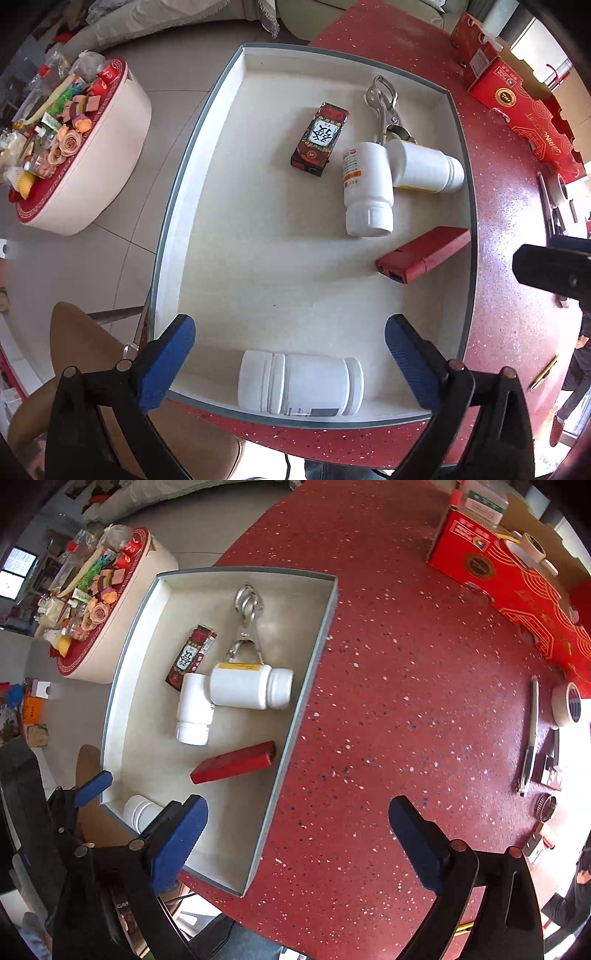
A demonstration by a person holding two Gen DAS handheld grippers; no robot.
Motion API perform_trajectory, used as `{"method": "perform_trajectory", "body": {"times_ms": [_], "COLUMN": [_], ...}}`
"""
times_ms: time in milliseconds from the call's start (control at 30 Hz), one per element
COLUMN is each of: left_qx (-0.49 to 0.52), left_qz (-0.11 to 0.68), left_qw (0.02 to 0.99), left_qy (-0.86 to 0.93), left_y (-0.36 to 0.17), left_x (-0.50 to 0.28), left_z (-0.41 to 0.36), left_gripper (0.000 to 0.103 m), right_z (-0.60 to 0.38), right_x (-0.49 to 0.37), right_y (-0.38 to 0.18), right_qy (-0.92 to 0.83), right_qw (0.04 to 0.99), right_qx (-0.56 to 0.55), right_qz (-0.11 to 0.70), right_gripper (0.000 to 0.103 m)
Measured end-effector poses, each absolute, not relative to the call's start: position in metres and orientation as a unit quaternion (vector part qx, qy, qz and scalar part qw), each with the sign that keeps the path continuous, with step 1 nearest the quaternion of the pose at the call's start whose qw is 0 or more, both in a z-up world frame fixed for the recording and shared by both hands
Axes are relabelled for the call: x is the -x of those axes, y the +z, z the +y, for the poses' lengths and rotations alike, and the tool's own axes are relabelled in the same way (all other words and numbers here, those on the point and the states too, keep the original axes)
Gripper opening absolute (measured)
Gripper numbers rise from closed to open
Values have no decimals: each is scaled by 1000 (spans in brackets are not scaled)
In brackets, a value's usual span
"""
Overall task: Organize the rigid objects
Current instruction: 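Move both tools back over the table toward the marker pen and white plug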
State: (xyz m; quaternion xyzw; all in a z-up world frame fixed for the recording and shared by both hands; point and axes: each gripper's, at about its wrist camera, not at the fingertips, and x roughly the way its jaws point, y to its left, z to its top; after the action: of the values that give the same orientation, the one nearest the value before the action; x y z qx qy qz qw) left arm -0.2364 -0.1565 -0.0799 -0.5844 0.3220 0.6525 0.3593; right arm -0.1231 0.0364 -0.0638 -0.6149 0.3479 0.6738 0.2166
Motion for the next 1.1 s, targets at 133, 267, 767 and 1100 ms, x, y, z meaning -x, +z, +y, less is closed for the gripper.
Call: {"method": "perform_trajectory", "body": {"times_ms": [133, 267, 767, 1100], "left_qx": [585, 585, 561, 547], "left_qz": [330, 344, 376, 398], "left_qw": [382, 419, 501, 466], "left_qy": [635, 603, 542, 570], "left_y": [-69, -56, -60, -116], "left_x": [227, 207, 37, -2], "left_z": [-151, -129, 48, 133], "left_gripper": [103, 103, 103, 103], "right_z": [34, 29, 40, 48], "right_x": [67, 3, -169, -235], "right_y": [-62, -67, -77, -81], "right_qy": [655, 617, 514, 505], "right_qw": [251, 301, 425, 438], "right_qx": [606, 597, 511, 495], "right_qz": [375, 416, 542, 555], "right_gripper": [102, 102, 102, 102]}}
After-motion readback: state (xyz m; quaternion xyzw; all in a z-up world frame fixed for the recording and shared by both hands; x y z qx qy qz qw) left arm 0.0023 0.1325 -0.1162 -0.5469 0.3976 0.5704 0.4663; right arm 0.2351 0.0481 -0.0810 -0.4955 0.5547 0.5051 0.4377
